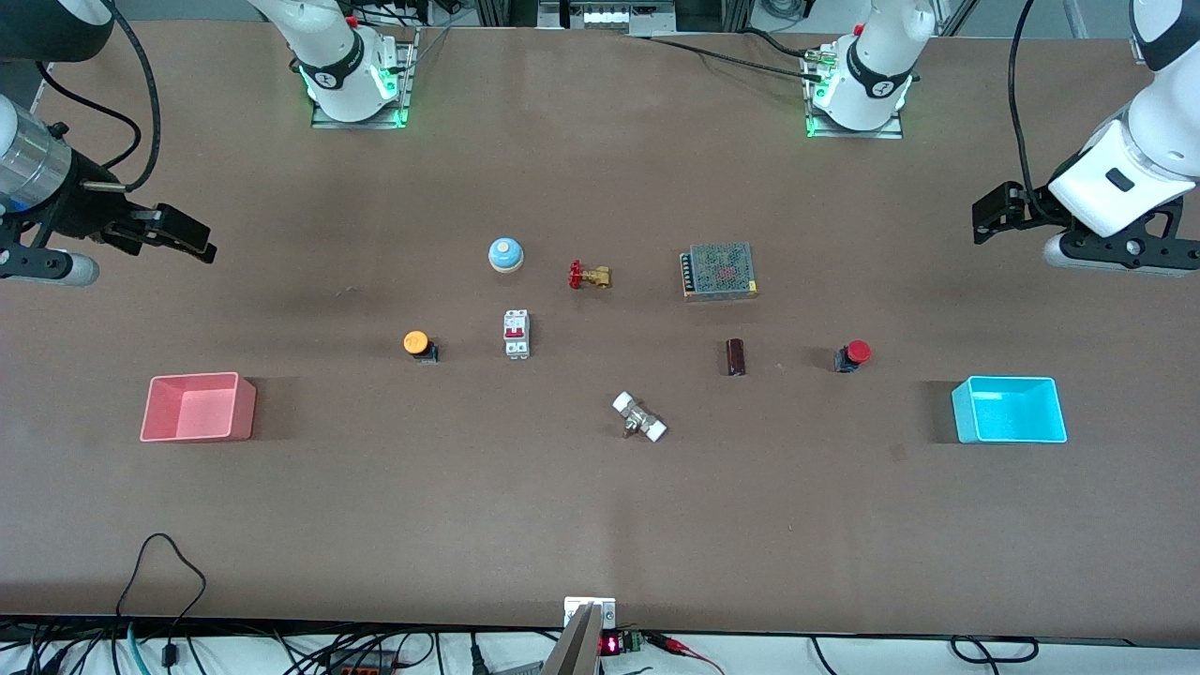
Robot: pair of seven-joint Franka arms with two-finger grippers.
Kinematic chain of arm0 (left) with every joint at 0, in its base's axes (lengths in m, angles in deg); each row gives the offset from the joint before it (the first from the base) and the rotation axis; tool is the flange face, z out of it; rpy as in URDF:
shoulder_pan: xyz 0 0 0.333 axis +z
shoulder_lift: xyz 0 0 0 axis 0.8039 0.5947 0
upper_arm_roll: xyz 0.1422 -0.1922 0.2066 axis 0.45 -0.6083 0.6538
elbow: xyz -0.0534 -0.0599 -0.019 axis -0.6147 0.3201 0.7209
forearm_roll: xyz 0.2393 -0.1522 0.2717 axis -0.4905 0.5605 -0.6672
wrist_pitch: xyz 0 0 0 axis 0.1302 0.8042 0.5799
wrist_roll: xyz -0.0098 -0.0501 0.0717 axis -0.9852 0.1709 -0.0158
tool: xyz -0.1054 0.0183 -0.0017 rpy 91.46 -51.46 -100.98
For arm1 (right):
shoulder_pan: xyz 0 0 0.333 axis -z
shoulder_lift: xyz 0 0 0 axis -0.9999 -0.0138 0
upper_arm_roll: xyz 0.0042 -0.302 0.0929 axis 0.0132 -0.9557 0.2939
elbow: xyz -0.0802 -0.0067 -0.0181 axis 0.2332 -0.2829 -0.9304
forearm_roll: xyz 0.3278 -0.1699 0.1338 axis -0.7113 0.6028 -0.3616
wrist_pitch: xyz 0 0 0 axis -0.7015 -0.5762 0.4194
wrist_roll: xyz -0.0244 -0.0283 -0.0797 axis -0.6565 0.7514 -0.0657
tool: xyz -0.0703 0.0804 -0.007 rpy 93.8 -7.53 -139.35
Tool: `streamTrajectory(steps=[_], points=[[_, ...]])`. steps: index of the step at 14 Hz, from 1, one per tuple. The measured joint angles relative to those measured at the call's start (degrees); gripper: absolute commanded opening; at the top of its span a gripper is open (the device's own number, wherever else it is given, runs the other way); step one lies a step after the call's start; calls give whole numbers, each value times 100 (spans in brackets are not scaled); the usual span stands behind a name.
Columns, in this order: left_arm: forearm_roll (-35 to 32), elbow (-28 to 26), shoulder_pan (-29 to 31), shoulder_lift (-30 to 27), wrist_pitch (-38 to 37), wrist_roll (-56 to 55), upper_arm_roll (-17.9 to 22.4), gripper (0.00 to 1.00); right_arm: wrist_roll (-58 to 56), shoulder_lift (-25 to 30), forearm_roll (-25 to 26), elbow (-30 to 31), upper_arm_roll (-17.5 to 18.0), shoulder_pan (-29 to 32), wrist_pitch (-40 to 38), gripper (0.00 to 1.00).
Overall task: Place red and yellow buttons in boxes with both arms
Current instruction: 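Lower the right gripper to the yellow button while the left gripper reaches the red button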
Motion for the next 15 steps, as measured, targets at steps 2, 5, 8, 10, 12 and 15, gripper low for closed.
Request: streamTrajectory(steps=[2, 5, 8, 10, 12, 15], points=[[0, 0, 0, 0, -1, 0, 0, 100, 3, -3, 0, 1, 0, 0, -2, 100], [0, 0, 0, 0, -2, 0, 0, 100, 3, -10, -1, 11, 0, 1, -3, 100], [0, 0, 1, 0, -5, 0, 2, 100, 2, -91, -8, 116, 7, -2, -10, 100], [0, -2, 2, 20, -22, 0, 5, 100, -2, -243, -14, 323, 41, -10, 64, 100], [0, 3, -6, 142, -40, 0, -3, 100, -1, -353, -23, 715, 119, -75, 710, 100], [1, 235, -12, 638, -35, 8, -6, 100, 17, -435, -27, 1499, 251, -237, 1893, 100]])
